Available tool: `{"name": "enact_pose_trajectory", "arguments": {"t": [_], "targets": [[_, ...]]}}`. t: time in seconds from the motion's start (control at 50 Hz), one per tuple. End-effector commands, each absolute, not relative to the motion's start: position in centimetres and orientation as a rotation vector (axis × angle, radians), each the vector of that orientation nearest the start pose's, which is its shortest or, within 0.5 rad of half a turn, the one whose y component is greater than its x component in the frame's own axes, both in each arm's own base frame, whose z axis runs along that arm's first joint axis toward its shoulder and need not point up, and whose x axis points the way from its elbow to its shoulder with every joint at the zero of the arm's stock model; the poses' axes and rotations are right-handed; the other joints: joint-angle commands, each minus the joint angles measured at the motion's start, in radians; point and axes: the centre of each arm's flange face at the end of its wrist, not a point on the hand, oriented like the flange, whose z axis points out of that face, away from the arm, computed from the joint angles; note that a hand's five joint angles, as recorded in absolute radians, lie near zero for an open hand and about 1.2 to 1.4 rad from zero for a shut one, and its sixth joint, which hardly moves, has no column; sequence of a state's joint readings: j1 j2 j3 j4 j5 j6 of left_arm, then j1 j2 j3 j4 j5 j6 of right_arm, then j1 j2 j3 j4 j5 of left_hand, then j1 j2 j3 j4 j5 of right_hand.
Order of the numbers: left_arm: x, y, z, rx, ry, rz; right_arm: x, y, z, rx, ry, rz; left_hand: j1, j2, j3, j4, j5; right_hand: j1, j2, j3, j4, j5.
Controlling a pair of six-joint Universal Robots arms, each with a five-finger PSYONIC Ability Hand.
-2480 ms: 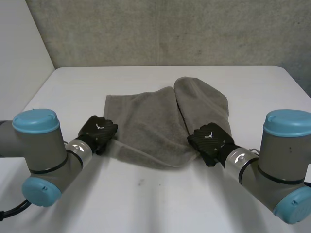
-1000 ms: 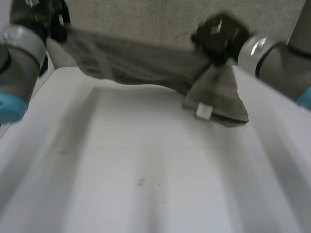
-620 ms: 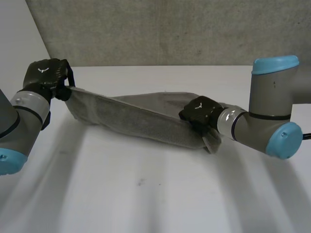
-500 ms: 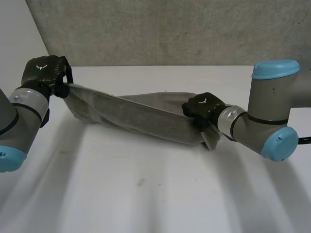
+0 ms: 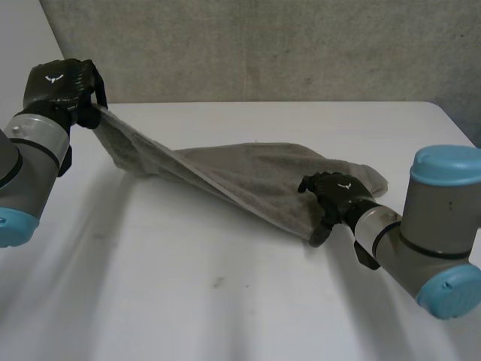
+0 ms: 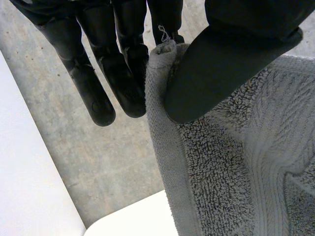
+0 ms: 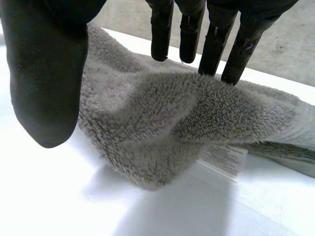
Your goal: Fold the towel.
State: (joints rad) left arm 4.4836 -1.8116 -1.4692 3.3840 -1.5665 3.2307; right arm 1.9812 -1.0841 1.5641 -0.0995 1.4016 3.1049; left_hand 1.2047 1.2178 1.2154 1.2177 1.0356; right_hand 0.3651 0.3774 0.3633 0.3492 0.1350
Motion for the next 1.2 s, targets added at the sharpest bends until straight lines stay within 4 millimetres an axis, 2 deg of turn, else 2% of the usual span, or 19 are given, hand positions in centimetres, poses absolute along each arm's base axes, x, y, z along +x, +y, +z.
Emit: {"name": "enact_pose_trajectory", "arguments": {"t": [0.02,0.2,0.3,0.4,0.46,0.5,0.52,0.56,0.58,0.6,0.62,0.66,0.68,0.78,0.94,1.04,1.08,1.1,1.2], "targets": [[-21.2,-33.1,28.6,0.346,2.14,-2.419,27.1,-27.1,14.8,-0.61,2.263,-1.662,0.192,0.178,0.181,0.179,0.186,-0.004,-0.017,-0.003,0.012,0.051],[-21.1,-33.2,28.8,0.324,2.146,-2.435,27.6,-28.0,12.9,-0.66,2.291,-1.678,0.192,0.178,0.181,0.179,0.186,0.055,0.042,0.056,0.07,0.11],[-21.1,-33.2,28.7,0.318,2.152,-2.433,28.3,-28.9,11.9,-0.703,2.257,-1.732,0.192,0.178,0.181,0.179,0.186,0.375,0.362,0.376,0.39,0.43],[-21.1,-33.3,28.3,0.32,2.166,-2.419,28.7,-30.4,12.3,-0.75,2.229,-1.814,0.192,0.178,0.181,0.179,0.186,1.03,1.018,1.032,1.046,1.086],[-21.1,-33.2,28.2,0.322,2.171,-2.417,28.5,-30.9,13.2,-0.74,2.218,-1.853,0.192,0.178,0.181,0.179,0.186,1.031,1.019,1.033,1.047,1.087],[-21.1,-33.1,28.3,0.322,2.171,-2.417,28.2,-31.4,17.3,-0.704,2.133,-1.975,0.192,0.178,0.181,0.179,0.186,1.031,1.019,1.033,1.047,1.087],[-21.1,-33.1,28.4,0.322,2.171,-2.417,28.2,-31.4,17.4,-0.703,2.132,-1.975,0.192,0.178,0.181,0.179,0.186,1.031,1.019,1.033,1.047,1.087],[-21.2,-32.9,28.2,0.327,2.18,-2.413,27.4,-31.4,22.7,-0.681,2.014,-2.121,0.192,0.178,0.181,0.179,0.186,1.031,1.019,1.033,1.047,1.087],[-21.2,-32.9,28.2,0.327,2.18,-2.413,27.4,-31.4,22.7,-0.681,2.014,-2.122,0.192,0.178,0.181,0.179,0.186,1.031,1.019,1.033,1.047,1.087],[-21.3,-32.7,28.3,0.33,2.18,-2.416,26.8,-31.4,25.0,-0.694,1.977,-2.178,0.192,0.178,0.181,0.179,0.186,1.031,1.019,1.033,1.047,1.087],[-21.3,-32.7,28.3,0.331,2.18,-2.416,26.8,-31.4,25.0,-0.694,1.976,-2.179,0.192,0.178,0.181,0.179,0.186,1.031,1.019,1.033,1.047,1.087],[-21.3,-32.0,29.5,0.332,2.151,-2.451,25.8,-30.8,29.1,-0.777,1.94,-2.235,0.192,0.178,0.181,0.179,0.186,1.031,1.019,1.033,1.047,1.087],[-21.3,-32.0,29.5,0.332,2.151,-2.451,25.8,-30.8,29.2,-0.778,1.94,-2.235,0.192,0.178,0.181,0.179,0.186,1.031,1.019,1.033,1.047,1.087],[-20.9,-29.7,32.1,0.318,2.1,-2.519,25.0,-29.1,33.5,-1.025,2.005,-2.12,0.192,0.178,0.181,0.179,0.186,1.031,1.019,1.033,1.047,1.087],[-20.4,-27.2,34.4,0.265,2.067,-2.625,24.1,-26.8,36.7,-1.199,2.066,-1.94,0.192,0.178,0.181,0.179,0.186,1.031,1.019,1.033,1.047,1.087],[-20.6,-27.0,33.5,0.28,2.117,-2.586,24.1,-26.9,36.6,-1.26,2.066,-1.859,0.192,0.178,0.181,0.179,0.186,1.031,1.019,1.033,1.047,1.087],[-20.7,-27.2,33.1,0.287,2.132,-2.573,24.1,-28.6,34.1,-1.32,2.116,-1.711,0.192,0.178,0.181,0.179,0.186,1.031,1.019,1.033,1.047,1.087],[-20.9,-27.6,32.2,0.295,2.165,-2.544,24.1,-28.6,34.1,-1.321,2.116,-1.71,0.192,0.178,0.181,0.179,0.186,1.031,1.019,1.033,1.047,1.087],[-21.8,-30.1,28.2,0.324,2.301,-2.406,24.8,-31.6,28.9,-1.378,2.201,-1.53,0.192,0.178,0.181,0.179,0.186,1.031,1.019,1.033,1.047,1.087]]}}
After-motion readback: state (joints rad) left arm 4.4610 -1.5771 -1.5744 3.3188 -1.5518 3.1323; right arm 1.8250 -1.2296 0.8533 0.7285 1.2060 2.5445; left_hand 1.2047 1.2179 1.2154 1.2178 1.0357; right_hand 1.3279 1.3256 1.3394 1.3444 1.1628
